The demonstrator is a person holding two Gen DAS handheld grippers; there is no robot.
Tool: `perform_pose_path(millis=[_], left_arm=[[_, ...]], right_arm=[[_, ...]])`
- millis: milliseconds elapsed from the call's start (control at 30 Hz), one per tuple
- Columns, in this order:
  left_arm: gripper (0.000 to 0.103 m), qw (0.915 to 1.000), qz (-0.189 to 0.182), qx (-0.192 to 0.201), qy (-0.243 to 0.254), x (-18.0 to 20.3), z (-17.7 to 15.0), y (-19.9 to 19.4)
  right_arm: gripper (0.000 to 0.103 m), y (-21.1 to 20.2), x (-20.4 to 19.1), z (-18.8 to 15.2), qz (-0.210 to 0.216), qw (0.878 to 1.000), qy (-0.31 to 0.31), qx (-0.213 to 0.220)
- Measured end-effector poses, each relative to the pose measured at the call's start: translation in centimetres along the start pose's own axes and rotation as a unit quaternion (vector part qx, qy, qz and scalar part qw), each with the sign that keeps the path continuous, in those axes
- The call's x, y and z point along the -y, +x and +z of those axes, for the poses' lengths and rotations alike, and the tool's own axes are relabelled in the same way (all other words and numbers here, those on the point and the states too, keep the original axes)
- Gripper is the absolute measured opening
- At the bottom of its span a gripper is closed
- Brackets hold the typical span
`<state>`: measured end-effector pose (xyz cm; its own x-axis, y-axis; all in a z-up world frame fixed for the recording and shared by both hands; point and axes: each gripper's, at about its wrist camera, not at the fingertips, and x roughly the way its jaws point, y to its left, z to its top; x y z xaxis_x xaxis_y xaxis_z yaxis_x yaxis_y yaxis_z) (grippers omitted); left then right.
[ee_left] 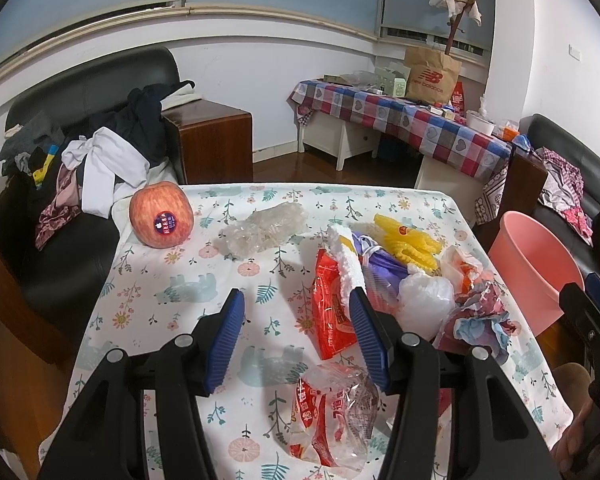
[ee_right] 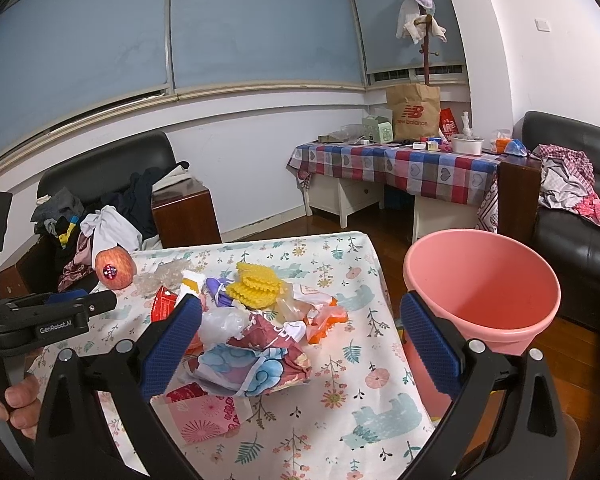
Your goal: Collect trash
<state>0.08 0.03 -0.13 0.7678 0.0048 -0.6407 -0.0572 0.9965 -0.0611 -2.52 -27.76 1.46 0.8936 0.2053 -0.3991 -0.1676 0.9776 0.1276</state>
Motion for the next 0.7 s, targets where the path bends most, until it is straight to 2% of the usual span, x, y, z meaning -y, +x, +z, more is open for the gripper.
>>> perform_pose_path(millis=[233, 433, 700], left_arm=[[0.054, 1.0000, -0.005, -0.003, 0.001, 1.1, 0.0, -0.4], [0.054, 0.9998, -0.017, 0.002, 0.010, 0.4, 0.3, -0.7], [0.054, 0.9979, -0.060, 0.011, 0.021, -1.5, 0.1, -2.4]], right_arm=[[0.100, -0.3, 0.6, -0.2, -0.005, 1.000, 0.005, -0.004], [0.100, -0.5, 0.9, -0.6, -0.008, 1.000, 0.007, -0.012], [0.100, -0.4, 1.2, -1.0, 0.000, 1.000, 0.012, -0.027]])
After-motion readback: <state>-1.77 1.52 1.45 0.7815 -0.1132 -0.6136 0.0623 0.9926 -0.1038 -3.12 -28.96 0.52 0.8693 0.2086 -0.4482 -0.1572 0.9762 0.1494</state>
